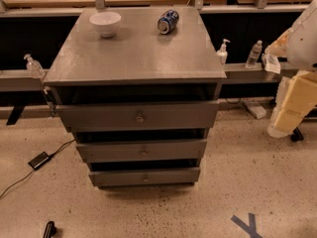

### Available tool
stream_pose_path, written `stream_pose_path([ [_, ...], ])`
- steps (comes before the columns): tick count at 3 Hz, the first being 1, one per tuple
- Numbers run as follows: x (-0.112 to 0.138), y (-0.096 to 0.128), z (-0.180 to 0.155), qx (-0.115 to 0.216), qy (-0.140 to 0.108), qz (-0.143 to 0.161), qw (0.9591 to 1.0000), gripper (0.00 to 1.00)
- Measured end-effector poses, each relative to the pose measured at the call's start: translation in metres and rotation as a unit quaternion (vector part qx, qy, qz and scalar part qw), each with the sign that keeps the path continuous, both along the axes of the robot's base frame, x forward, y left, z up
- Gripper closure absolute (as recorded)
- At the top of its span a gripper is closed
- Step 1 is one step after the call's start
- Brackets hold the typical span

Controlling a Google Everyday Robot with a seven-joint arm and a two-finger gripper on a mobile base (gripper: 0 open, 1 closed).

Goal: Open bottom drawer

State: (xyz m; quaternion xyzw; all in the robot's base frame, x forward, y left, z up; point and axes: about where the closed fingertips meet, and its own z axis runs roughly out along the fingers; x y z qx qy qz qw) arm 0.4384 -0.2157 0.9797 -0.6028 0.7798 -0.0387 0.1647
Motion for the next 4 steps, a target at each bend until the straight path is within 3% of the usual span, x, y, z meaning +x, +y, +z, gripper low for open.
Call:
stream_pose_path([
  [2,0.0,-0.001,-0.002,0.008,-0.004,-0.003,1.0,0.0],
  [4,0.015,0.024,-0.085,0.034,0.01,0.037,0.9987,0.0],
])
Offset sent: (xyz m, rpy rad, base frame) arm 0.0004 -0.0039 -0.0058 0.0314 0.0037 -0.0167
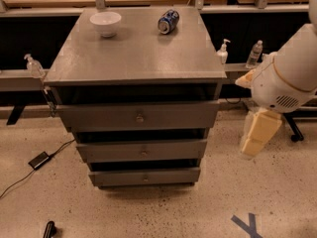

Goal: Open bottom drawer

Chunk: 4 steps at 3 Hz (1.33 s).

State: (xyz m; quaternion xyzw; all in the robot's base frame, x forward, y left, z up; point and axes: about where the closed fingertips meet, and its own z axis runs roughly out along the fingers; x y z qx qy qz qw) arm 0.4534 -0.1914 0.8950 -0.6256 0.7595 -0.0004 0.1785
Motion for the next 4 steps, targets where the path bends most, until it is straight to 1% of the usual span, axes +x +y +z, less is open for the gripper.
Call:
stream_pose_path([
  [1,0.014,0.012,-0.041,0.03,0.011,0.025,0.9992,0.0],
  [2,0.028,0.02,-0.077,0.064,0.019,0.039,0.997,0.0],
  [3,0.037,0.032,-0.115,0.095,0.046,0.048,0.9933,0.0],
  [4,0.037,0.032,-0.115,0.095,0.046,0.048,0.9933,0.0],
])
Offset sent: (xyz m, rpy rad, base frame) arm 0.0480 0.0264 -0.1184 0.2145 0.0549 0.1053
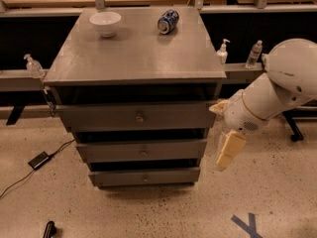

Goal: Open bottom drawer

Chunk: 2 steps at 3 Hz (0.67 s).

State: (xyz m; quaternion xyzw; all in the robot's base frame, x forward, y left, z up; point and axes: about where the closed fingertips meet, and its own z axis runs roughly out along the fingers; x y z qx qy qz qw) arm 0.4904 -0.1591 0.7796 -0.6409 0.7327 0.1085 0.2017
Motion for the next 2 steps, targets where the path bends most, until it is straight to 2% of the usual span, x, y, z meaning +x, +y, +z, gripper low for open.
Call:
stream_pose_path([
  [1,0.001,0.002,-0.006,-0.001,0.005,0.003,1.0,0.0],
  [2,0.009,0.002,-0.044,0.002,0.031,-0.001,0.9995,0.0],
])
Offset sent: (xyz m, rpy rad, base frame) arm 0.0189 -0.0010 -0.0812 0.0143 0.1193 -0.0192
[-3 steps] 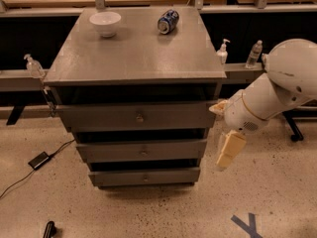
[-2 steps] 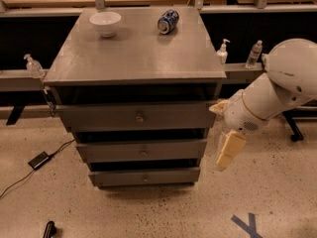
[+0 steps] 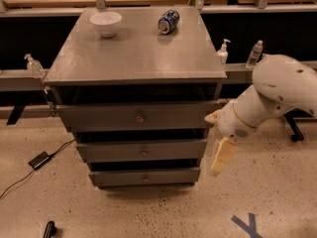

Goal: Open bottom drawer

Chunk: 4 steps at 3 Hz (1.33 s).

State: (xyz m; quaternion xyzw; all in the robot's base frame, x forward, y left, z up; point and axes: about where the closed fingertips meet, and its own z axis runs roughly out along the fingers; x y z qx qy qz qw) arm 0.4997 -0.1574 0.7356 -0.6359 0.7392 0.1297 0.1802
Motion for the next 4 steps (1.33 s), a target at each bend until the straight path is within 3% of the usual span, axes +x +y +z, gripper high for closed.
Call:
stream_pose_path([
  [2,0.015,0.006,-0.069,0.006,0.039,-0.002,0.9992,0.0],
  [4,0.02,0.03,-0.14,0.025,0.08,0.017,0.9964,0.0],
])
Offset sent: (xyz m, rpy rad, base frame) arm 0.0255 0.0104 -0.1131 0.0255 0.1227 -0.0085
